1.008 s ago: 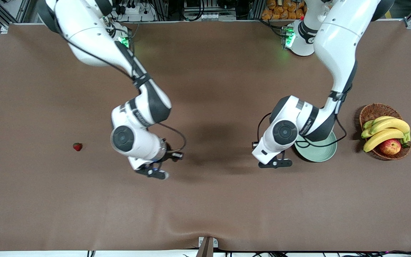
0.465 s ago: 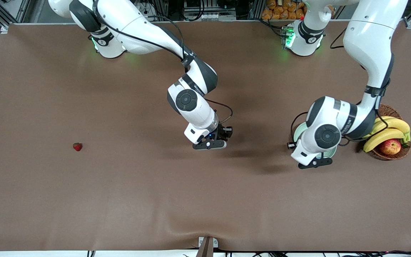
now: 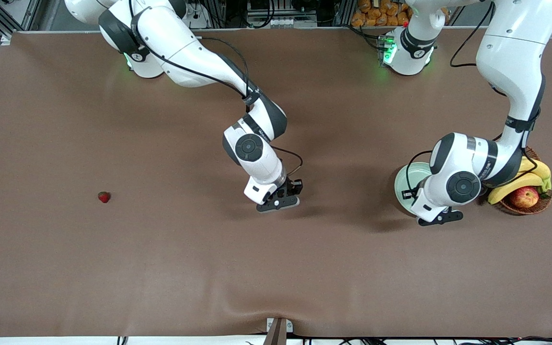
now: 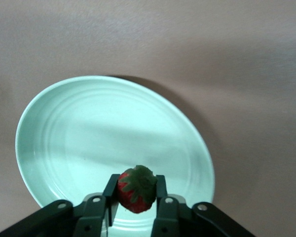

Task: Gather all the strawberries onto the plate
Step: 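Carry the strawberry over the plate while the right gripper lifts another, then release the strawberry onto the plate while the right gripper sets another down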

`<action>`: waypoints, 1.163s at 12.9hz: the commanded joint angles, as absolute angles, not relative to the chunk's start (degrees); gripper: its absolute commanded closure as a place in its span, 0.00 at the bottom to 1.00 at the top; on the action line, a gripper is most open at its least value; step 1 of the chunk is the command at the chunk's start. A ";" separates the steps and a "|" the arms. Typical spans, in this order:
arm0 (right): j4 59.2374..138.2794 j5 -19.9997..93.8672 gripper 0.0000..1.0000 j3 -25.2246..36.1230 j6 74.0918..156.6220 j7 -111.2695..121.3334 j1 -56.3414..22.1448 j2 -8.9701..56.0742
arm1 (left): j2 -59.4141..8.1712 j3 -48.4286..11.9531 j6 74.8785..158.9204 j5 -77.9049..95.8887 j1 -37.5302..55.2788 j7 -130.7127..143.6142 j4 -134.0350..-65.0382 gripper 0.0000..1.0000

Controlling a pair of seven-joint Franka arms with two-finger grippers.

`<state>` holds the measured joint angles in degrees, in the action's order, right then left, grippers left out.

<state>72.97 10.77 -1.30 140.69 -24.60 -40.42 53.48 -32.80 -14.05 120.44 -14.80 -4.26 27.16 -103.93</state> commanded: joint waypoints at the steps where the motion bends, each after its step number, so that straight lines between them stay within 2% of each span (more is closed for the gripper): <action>1: 72.42 8.71 0.81 -1.67 140.71 -23.29 -39.81 53.96 | -32.43 -14.76 121.55 -16.17 -6.15 26.81 -104.68 0.00; 2: 72.42 8.61 0.44 -1.67 140.54 -23.29 -39.81 53.96 | -32.43 -14.85 121.55 -16.08 -6.07 26.89 -104.59 0.00; 3: 72.42 8.61 0.00 -1.67 140.71 -23.55 -39.81 53.88 | -32.43 -14.94 121.47 -15.91 -6.06 26.98 -104.50 0.00; 5: 72.42 8.61 0.00 -1.67 140.71 -23.55 -39.82 53.44 | -31.73 -15.38 121.29 -15.29 -5.37 27.68 -104.33 0.00; 8: 73.12 8.70 0.00 -1.58 139.58 -23.03 -37.19 50.72 | -31.64 -19.50 121.03 -14.33 -5.45 31.10 -103.63 0.00; 12: 81.63 8.70 0.00 -1.41 136.59 -20.39 -31.04 42.65 | -32.60 -25.21 120.94 -13.54 -4.75 39.62 -100.65 0.00; 15: 89.27 8.35 0.00 -0.36 136.14 -16.46 -25.42 36.41 | -36.46 -26.19 121.11 -13.62 0.59 43.49 -93.81 0.00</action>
<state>80.52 9.19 -0.06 135.99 -19.50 -28.61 43.21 -33.28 -26.20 121.43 -14.19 -2.73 41.09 -99.18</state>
